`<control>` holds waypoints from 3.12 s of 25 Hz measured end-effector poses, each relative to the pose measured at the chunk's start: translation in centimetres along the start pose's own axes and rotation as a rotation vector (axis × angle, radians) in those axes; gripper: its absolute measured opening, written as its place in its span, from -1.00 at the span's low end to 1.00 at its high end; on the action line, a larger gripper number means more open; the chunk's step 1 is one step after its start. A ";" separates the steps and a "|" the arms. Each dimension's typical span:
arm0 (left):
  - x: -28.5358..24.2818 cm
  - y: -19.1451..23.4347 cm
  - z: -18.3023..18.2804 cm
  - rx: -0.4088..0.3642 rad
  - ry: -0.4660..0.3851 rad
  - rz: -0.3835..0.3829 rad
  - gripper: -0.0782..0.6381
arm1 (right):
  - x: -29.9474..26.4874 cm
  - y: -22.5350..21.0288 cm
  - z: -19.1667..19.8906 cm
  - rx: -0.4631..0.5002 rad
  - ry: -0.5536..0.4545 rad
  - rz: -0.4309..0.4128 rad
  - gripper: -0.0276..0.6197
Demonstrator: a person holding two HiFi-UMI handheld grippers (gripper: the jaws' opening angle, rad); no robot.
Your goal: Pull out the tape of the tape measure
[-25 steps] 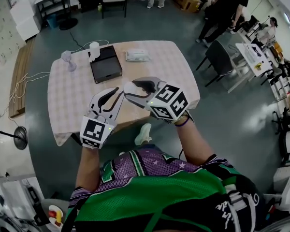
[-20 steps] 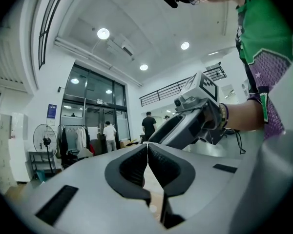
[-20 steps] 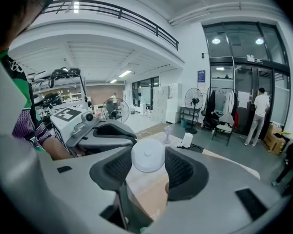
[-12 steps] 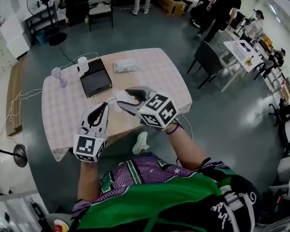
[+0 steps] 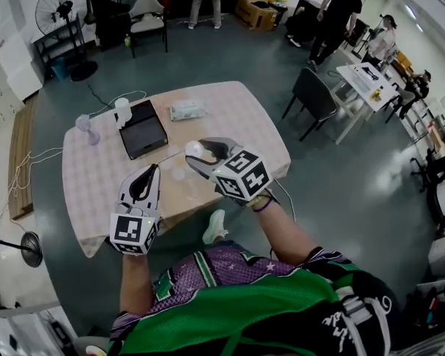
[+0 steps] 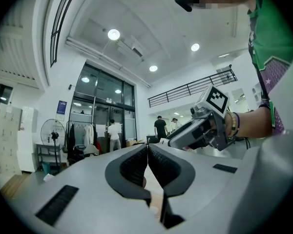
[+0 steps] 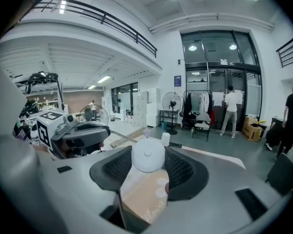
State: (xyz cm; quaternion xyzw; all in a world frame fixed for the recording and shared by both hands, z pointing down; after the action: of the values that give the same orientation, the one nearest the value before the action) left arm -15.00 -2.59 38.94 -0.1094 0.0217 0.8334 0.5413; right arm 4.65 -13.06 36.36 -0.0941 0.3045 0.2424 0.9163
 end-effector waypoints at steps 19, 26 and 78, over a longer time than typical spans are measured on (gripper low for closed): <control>3.7 4.4 1.1 0.102 -0.015 -0.156 -0.71 | 0.7 -3.2 1.1 -0.121 -0.032 0.122 -0.24; 4.9 6.2 1.7 0.138 -0.009 -0.233 -0.71 | 0.9 -3.8 1.6 -0.160 -0.028 0.180 -0.24; -6.0 15.2 13.4 0.357 0.253 -0.336 -0.70 | -14.8 -16.8 10.5 -0.363 0.120 0.161 -0.23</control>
State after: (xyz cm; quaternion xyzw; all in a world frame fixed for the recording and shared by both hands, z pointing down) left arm -28.62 -12.15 51.98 -0.1175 0.2170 0.6947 0.6756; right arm 8.08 -29.94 54.09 -0.2474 0.3165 0.3597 0.8422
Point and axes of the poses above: the fingertips, and each gripper's own axes: x backward along the fingers, y to its left, z out of its underside, the point moved 10 cm from there along x, backward along the fingers, and after that the axes turned 13 degrees about y, right-handed, at the moved point
